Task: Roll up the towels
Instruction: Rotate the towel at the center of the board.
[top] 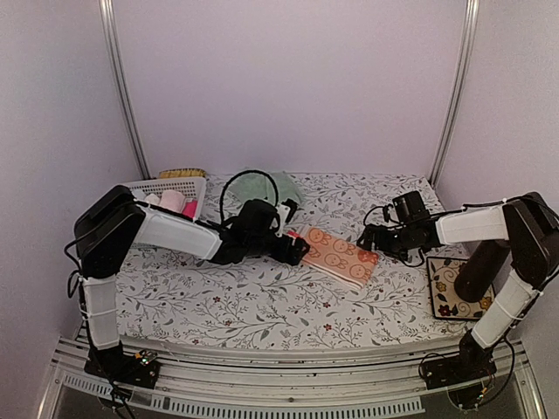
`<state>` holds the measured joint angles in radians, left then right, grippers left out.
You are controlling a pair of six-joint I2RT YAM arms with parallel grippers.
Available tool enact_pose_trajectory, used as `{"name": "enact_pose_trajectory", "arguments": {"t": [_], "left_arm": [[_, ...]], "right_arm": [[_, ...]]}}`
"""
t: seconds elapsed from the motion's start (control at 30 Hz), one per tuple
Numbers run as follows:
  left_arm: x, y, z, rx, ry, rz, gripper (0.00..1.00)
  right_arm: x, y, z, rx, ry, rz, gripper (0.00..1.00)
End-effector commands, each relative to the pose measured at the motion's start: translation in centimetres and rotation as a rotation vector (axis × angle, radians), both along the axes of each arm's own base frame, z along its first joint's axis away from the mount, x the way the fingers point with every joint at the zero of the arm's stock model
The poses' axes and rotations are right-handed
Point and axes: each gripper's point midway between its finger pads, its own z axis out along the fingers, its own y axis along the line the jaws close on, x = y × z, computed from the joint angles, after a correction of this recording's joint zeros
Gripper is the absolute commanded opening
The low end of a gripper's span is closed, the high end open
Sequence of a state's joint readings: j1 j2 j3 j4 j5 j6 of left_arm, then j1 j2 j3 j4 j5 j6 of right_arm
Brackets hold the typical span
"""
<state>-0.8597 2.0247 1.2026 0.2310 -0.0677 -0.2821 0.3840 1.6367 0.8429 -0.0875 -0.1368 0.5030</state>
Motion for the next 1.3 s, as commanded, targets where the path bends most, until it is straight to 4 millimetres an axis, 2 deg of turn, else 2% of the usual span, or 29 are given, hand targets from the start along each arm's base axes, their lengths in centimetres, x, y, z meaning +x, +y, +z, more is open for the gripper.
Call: {"name": "enact_pose_trajectory", "arguments": {"t": [0.0,0.27,0.53,0.7,0.8,1.0,1.13,1.27], "left_arm": [[-2.2,-1.1,1.0,-0.108,0.061,-0.027,0.97],[-5.0,-1.0,-2.4,-0.209,0.255,-0.039,0.97],[-4.4,-1.7,-4.8,-0.268,0.354,-0.047,0.97],[-3.5,-2.8,-5.3,-0.298,0.378,-0.052,0.97],[-2.3,-3.1,-5.8,-0.289,0.369,-0.021,0.97],[0.9,-3.1,-6.5,-0.246,0.331,0.042,0.97],[3.0,-3.3,-6.5,-0.23,0.319,0.067,0.97],[4.5,-1.6,-5.9,-0.221,0.3,0.121,0.97]], "right_arm": [[0.7,1.6,-0.5,0.07,0.004,0.027,0.99],[0.1,2.1,-1.9,0.092,0.037,0.052,0.99],[-0.2,1.8,-2.4,0.067,0.041,0.045,0.99],[0.6,0.2,-2.6,-0.039,0.029,0.0,0.99],[0.9,0.3,-2.5,-0.044,0.02,0.011,0.99],[0.3,3.3,-1.9,-0.007,-0.009,0.125,0.99],[-1.0,5.6,-2.1,-0.019,0.008,0.212,0.99],[-3.1,6.9,-2.5,-0.009,0.046,0.246,0.99]]}}
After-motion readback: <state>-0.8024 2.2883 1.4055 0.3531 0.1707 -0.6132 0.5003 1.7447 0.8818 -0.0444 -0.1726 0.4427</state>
